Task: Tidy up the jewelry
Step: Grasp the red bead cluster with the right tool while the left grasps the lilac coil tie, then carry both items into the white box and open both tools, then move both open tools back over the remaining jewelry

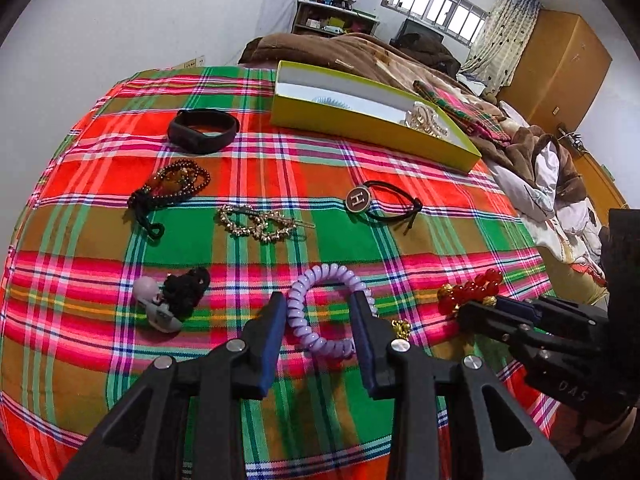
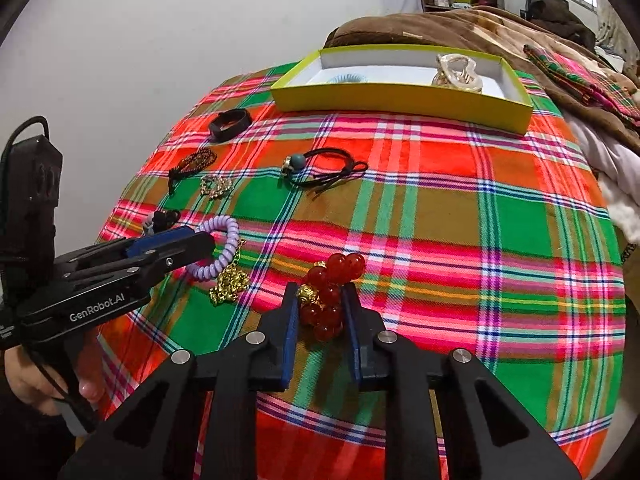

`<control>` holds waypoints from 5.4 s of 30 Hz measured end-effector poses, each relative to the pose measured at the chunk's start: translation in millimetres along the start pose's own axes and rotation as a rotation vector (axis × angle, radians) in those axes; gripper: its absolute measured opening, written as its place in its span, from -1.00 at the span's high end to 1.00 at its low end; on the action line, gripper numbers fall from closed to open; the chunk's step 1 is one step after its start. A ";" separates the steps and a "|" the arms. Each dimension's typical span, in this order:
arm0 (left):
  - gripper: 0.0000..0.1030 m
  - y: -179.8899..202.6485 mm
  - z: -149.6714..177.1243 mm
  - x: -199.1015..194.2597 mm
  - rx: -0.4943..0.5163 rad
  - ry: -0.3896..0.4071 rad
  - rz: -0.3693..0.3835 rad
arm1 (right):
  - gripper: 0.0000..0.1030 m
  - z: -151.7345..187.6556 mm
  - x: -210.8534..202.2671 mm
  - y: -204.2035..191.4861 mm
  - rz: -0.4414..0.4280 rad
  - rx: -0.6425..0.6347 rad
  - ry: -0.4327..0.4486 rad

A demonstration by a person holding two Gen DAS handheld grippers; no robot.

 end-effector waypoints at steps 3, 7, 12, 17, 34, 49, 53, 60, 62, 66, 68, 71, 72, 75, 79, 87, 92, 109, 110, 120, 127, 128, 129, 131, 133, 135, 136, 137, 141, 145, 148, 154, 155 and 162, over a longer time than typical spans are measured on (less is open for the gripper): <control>0.40 0.3 -0.4 -0.2 0.008 0.004 -0.008 | 0.61 -2.2 -1.9 2.0 -0.002 0.002 0.007; 0.80 -10.0 -1.0 -0.6 -0.027 0.009 -0.015 | 0.61 -1.9 -3.5 4.0 -0.001 -0.002 0.007; 0.80 -4.9 0.0 0.9 0.044 -0.001 -0.063 | 0.61 -1.9 -4.0 5.6 0.003 0.002 0.008; 0.68 6.6 -1.4 5.2 0.152 -0.023 -0.129 | 0.61 -2.3 -9.3 6.5 0.008 0.000 0.018; 0.82 11.3 -27.1 -51.4 0.098 0.142 -0.088 | 0.61 -17.0 -50.1 7.8 0.023 0.000 0.114; 0.82 28.2 -76.8 -67.1 0.087 0.197 -0.030 | 0.61 -66.8 -76.1 14.0 0.054 -0.041 0.201; 0.82 27.9 -94.3 -61.6 0.086 0.198 -0.025 | 0.61 -86.0 -74.8 20.6 0.066 -0.049 0.212; 0.82 25.9 -131.0 -44.8 0.102 0.202 -0.012 | 0.61 -126.8 -59.6 31.7 0.075 -0.060 0.218; 0.82 24.7 -143.6 -37.9 0.105 0.204 -0.005 | 0.61 -137.6 -50.9 35.7 0.071 -0.056 0.211; 0.82 20.0 -168.4 -19.6 0.106 0.198 0.005 | 0.61 -157.3 -30.0 43.0 0.077 -0.059 0.192; 0.82 17.2 -179.8 -9.6 0.108 0.197 0.008 | 0.60 -166.3 -16.9 47.1 0.083 -0.060 0.178; 0.82 13.1 -195.7 8.9 0.108 0.187 0.008 | 0.60 -178.4 3.2 52.9 0.088 -0.062 0.155; 0.82 11.5 -200.4 14.7 0.108 0.183 0.008 | 0.60 -182.0 10.2 54.0 0.089 -0.066 0.148; 0.82 6.8 -209.8 34.3 0.112 0.166 0.004 | 0.60 -190.1 28.8 58.7 0.087 -0.062 0.125; 0.82 0.0 -213.9 59.0 0.109 0.133 -0.006 | 0.60 -194.4 53.0 65.1 0.084 -0.059 0.087; 0.82 -11.3 -213.7 89.9 0.101 0.075 -0.028 | 0.60 -196.5 72.2 68.9 0.079 -0.059 0.066; 0.81 -16.6 -211.9 100.4 0.094 0.051 -0.046 | 0.60 -200.2 74.4 69.9 0.077 -0.059 0.059; 0.51 -15.1 -210.7 90.5 0.086 0.060 -0.063 | 0.40 -196.0 48.4 66.0 0.091 -0.061 0.110; 0.49 -15.2 -209.6 87.1 0.083 0.063 -0.063 | 0.40 -195.2 45.8 64.9 0.091 -0.061 0.114; 0.48 -10.0 -186.9 38.0 0.065 0.104 -0.053 | 0.39 -174.1 1.4 45.9 0.086 -0.075 0.172; 0.47 -2.9 -151.6 -1.5 0.065 0.129 -0.040 | 0.39 -142.3 -42.2 29.2 0.076 -0.071 0.229; 0.48 -2.4 -145.0 -6.7 0.064 0.131 -0.039 | 0.39 -137.4 -47.3 26.3 0.073 -0.071 0.236; 0.48 -1.8 -138.3 -11.8 0.063 0.133 -0.038 | 0.39 -131.5 -52.6 23.1 0.068 -0.070 0.241; 0.48 -0.5 -126.5 -20.9 0.060 0.138 -0.036 | 0.39 -122.4 -61.8 18.2 0.063 -0.070 0.249; 0.47 -0.6 -114.1 -30.4 0.055 0.144 -0.038 | 0.39 -110.8 -71.6 12.6 0.059 -0.070 0.257; 0.48 -0.7 -103.3 -39.3 0.049 0.150 -0.037 | 0.39 -101.1 -80.5 7.7 0.053 -0.069 0.266; 0.48 1.1 -96.6 -44.8 0.046 0.155 -0.037 | 0.39 -96.6 -84.6 5.6 0.050 -0.067 0.269; 0.48 1.5 -91.5 -49.0 0.044 0.158 -0.036 | 0.39 -91.3 -89.0 3.8 0.047 -0.065 0.273; 0.48 4.3 -73.9 -66.3 0.031 0.178 -0.035 | 0.39 -75.8 -102.8 -4.0 0.033 -0.058 0.291; 0.48 6.6 -55.9 -80.3 0.012 0.195 -0.025 | 0.39 -58.5 -111.5 -11.1 0.020 -0.053 0.296; 0.48 7.6 -46.0 -88.5 0.003 0.208 -0.024 | 0.39 -49.6 -115.9 -15.9 0.019 -0.057 0.301; 0.48 4.6 -32.1 -99.6 -0.019 0.225 -0.023 | 0.39 -35.1 -119.8 -23.7 0.015 -0.066 0.308; 0.48 4.6 -29.9 -100.8 -0.021 0.226 -0.025 | 0.39 -33.3 -119.9 -24.0 0.014 -0.065 0.309; 0.48 5.3 -16.6 -105.1 -0.020 0.230 -0.030 | 0.22 -20.4 -118.3 -29.9 -0.005 -0.068 0.305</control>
Point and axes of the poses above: each gripper's, at about its wrist camera, not at the fingertips, and x roughly the way its jaws point, y to its right, z to its underside, the point moved 10 cm from there along x, roughly the way its jaws point, and after that the axes turned 3 degrees about -y, right-handed, at the moved point
